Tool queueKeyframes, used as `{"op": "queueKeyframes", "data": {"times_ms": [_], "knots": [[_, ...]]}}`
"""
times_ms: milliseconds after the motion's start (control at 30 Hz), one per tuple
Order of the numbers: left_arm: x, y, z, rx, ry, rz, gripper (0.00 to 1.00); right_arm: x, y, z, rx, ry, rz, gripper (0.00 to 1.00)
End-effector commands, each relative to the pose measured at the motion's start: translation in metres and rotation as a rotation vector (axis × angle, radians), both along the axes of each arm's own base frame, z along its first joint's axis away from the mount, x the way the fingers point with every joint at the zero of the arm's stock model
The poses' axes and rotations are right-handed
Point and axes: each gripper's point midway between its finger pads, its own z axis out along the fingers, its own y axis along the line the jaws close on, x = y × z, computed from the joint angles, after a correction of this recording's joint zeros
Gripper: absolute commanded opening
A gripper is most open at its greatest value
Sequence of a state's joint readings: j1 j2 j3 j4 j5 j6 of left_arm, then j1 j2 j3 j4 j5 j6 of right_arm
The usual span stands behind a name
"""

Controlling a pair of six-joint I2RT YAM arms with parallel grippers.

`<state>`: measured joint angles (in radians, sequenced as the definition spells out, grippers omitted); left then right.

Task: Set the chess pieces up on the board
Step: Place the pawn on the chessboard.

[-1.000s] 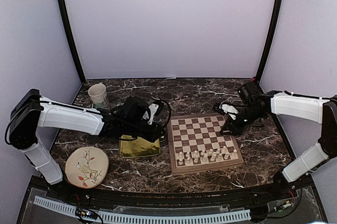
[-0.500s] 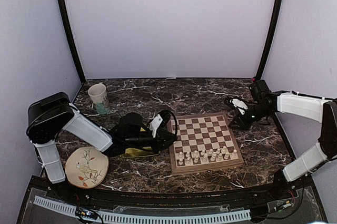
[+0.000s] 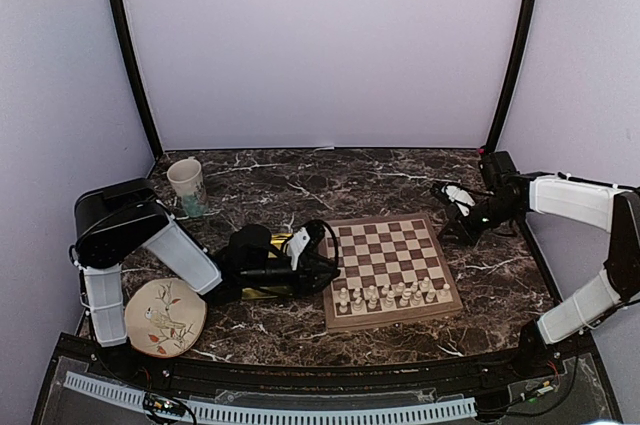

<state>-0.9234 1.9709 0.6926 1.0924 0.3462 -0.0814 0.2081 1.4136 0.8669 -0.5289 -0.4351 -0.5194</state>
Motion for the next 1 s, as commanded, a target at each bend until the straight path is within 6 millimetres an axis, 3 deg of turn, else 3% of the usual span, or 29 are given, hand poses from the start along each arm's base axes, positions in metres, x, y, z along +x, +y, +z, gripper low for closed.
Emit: {"op": "queueKeyframes", "data": {"times_ms": [0, 133, 433, 700, 867, 967], "knots": [[-0.001, -0.001, 0.007, -0.002, -0.011, -0.008, 0.32, -0.003, 0.003, 0.009, 0.031, -0.017, 0.022, 0.27], [0.000, 0.001, 0.013, 0.014, -0.001, 0.004, 0.33, -0.004, 0.007, 0.016, 0.055, -0.013, 0.035, 0.27], [0.007, 0.024, 0.069, 0.082, -0.025, 0.109, 0.39, -0.017, 0.033, 0.035, 0.039, -0.004, 0.171, 0.29], [0.035, 0.066, 0.067, 0.383, 0.073, 0.312, 0.43, -0.027, 0.086, 0.057, -0.045, -0.037, 0.356, 0.32], [0.047, 0.092, 0.081, 0.403, 0.091, 0.411, 0.54, -0.028, 0.116, 0.062, -0.074, -0.032, 0.419, 0.32], [0.060, 0.117, 0.068, 0.439, 0.125, 0.518, 0.58, -0.030, 0.135, 0.059, -0.095, -0.015, 0.460, 0.32]]}}
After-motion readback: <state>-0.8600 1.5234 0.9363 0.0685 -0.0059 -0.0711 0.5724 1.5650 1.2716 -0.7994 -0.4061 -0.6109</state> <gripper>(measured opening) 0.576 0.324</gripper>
